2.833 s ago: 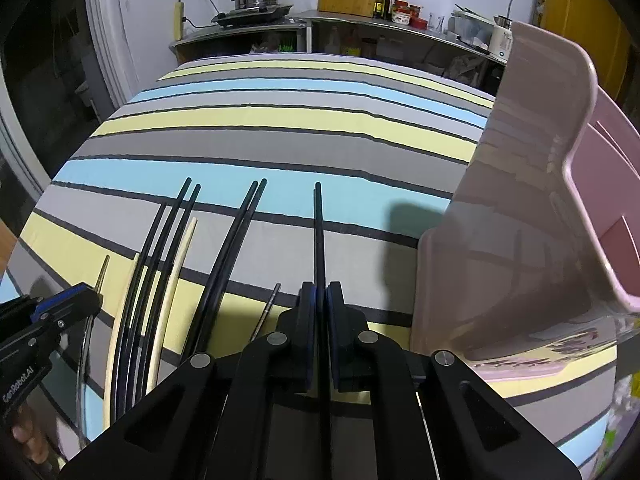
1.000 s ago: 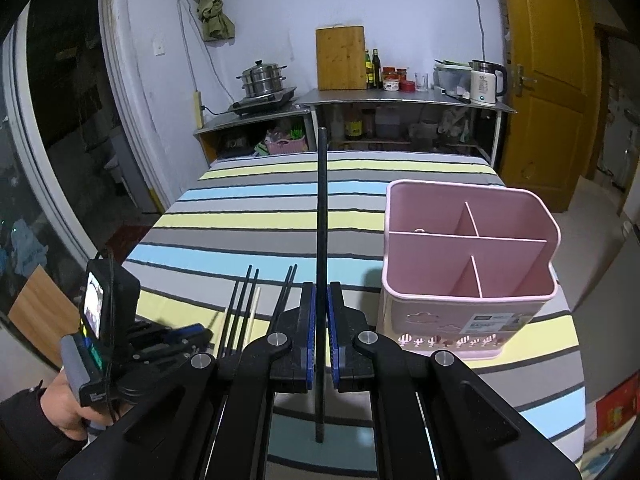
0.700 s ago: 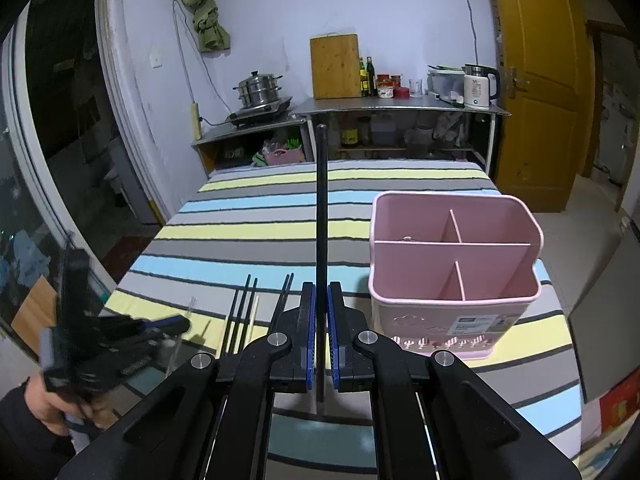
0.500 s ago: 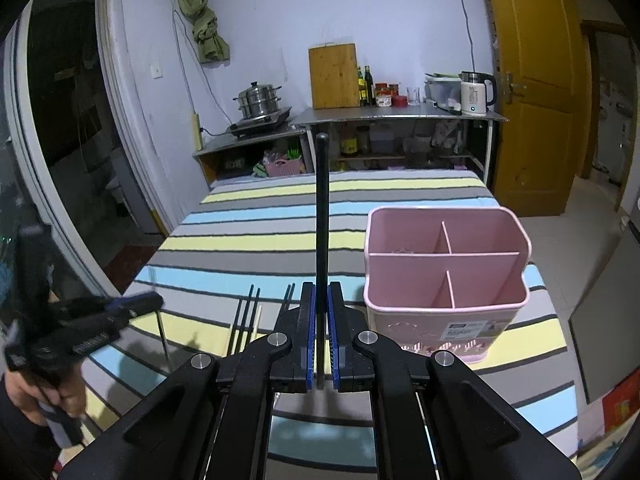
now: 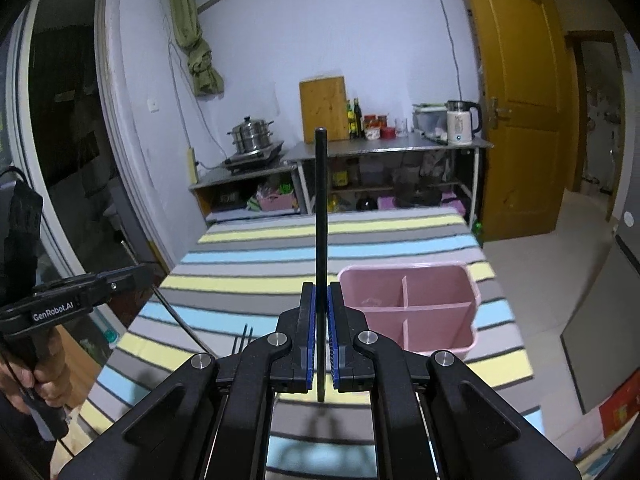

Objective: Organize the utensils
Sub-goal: 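Lift both held sticks and carry them toward the pink utensil holder, then open the right tool over the holder while the left tool releases its metal stick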

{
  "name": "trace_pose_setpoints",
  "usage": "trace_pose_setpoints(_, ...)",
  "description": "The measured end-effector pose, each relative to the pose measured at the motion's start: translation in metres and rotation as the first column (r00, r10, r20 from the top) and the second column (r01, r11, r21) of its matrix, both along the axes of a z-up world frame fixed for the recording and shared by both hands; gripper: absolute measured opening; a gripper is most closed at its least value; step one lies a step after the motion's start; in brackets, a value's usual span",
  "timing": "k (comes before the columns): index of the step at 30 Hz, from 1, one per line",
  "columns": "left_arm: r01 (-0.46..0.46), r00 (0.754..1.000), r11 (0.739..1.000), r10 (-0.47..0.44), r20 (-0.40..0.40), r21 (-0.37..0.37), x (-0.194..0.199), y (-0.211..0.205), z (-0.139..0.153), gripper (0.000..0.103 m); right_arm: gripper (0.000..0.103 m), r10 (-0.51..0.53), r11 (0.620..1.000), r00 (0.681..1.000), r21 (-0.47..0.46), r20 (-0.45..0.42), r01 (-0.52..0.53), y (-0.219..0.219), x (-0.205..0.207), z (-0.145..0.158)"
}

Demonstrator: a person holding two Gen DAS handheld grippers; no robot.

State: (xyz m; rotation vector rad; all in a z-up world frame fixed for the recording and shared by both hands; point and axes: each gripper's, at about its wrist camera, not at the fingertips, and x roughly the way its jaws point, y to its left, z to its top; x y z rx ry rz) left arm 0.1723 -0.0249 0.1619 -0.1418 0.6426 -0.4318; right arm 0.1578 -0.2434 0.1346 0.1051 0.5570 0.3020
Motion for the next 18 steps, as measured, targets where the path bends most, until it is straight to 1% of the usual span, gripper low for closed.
trace_pose_setpoints(5,0.055,0.998,0.997,-0.052,0.046,-0.047,0.015,-0.028,0.032,0.004,0.006,-0.04,0.999,0.998,0.011,0.047,0.039,-0.019,0.002,0.023)
trace_pose_setpoints(9,0.082,0.995,0.994,-0.078,0.058,-0.073,0.035,-0.05,0.041,0.004,0.006,-0.075,0.997,0.994,0.025,0.073,0.073,-0.032,0.01,0.035)
trace_pose_setpoints(11,0.087,0.995,0.993,-0.083,0.051,-0.083,0.047,-0.06,0.039,0.004,0.006,-0.092,0.995,0.993,0.041,0.07,0.089,-0.038,0.017,0.034)
trace_pose_setpoints(14,0.095,0.995,0.992,-0.093,0.02,-0.089,0.068,-0.073,0.027,0.004,0.006,-0.107,0.993,0.993,0.058,0.059,0.104,-0.043,0.03,0.029)
trace_pose_setpoints(18,0.1,0.994,0.993,-0.103,-0.043,-0.069,0.095,-0.092,-0.002,0.004,0.006,-0.113,0.991,0.994,0.072,0.011,0.112,-0.047,0.048,0.011)
